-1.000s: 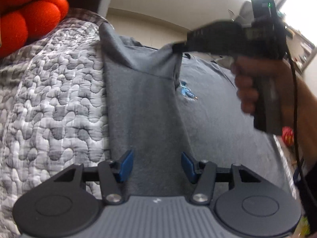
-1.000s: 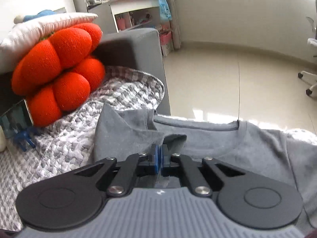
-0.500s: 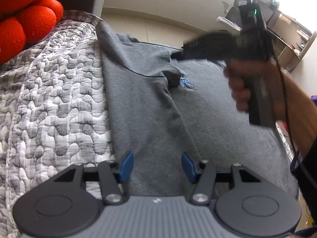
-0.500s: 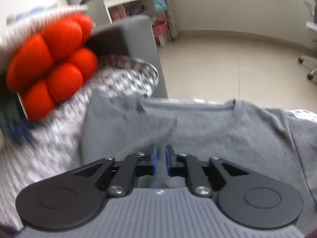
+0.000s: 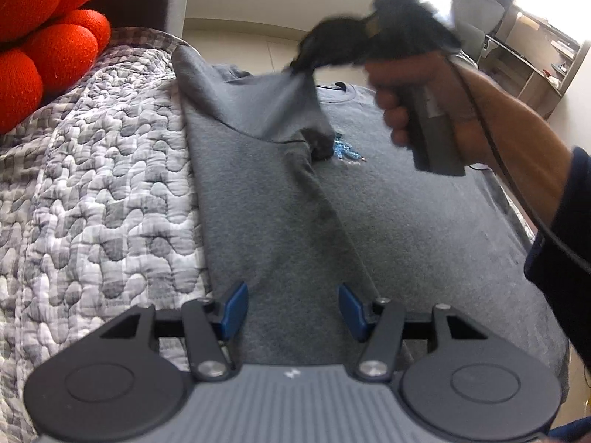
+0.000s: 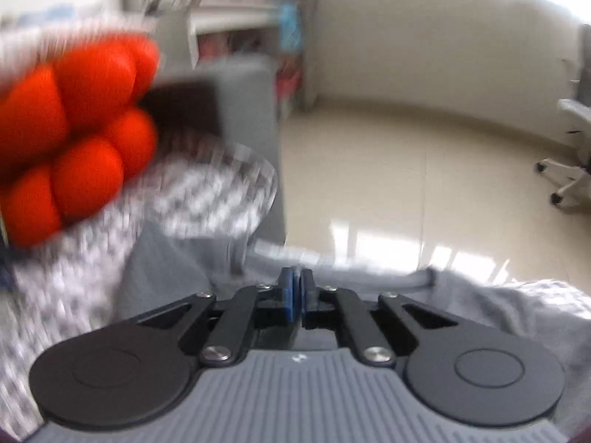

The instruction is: Fold clothes

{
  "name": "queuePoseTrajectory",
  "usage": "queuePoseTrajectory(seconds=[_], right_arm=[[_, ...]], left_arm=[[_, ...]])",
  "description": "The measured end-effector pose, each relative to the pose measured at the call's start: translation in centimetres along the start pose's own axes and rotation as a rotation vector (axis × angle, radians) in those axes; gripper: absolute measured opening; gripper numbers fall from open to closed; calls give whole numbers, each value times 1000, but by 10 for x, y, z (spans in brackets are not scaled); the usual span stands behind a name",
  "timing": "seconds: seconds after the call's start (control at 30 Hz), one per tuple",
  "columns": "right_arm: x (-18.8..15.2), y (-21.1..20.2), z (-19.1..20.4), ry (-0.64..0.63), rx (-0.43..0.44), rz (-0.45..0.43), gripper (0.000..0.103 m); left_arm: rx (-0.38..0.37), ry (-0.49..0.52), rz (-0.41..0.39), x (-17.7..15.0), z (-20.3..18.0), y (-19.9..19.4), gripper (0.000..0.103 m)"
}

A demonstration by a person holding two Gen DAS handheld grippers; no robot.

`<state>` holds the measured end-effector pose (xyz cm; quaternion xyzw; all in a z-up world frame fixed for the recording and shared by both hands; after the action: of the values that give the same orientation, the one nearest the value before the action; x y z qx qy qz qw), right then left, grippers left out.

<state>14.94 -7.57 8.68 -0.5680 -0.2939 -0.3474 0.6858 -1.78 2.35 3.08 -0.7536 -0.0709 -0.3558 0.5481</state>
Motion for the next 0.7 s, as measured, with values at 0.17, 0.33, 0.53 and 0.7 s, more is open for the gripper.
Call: queuePoseTrajectory(seconds=[0.17,0.33,0.53,0.7], right_arm=[[-12,11,-7,5,-60,40,3],[-21,22,-14,27,-64,89,5],[-20,-1,-25,136,-12,67,40],[-28,-27,-22,127,44,123,43]], left_arm=[[-1,3,2,0,2,1,57],[-29,-44,-6,0,10,-4,57],[-57,-164,-41,0,35,-15,58],[0,-224,-87,14,65,-24,58]])
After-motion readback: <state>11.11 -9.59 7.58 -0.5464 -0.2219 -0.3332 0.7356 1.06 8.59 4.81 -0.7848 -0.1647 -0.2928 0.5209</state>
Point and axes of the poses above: each gripper's, at about its wrist camera, not at the fingertips, and y roughly the way its jaws point, z to its left, x to its top, the point moved 1 cm from there along y, roughly the way its jaws point, and after that the axes turned 7 degrees about y, right-handed, at the moved point
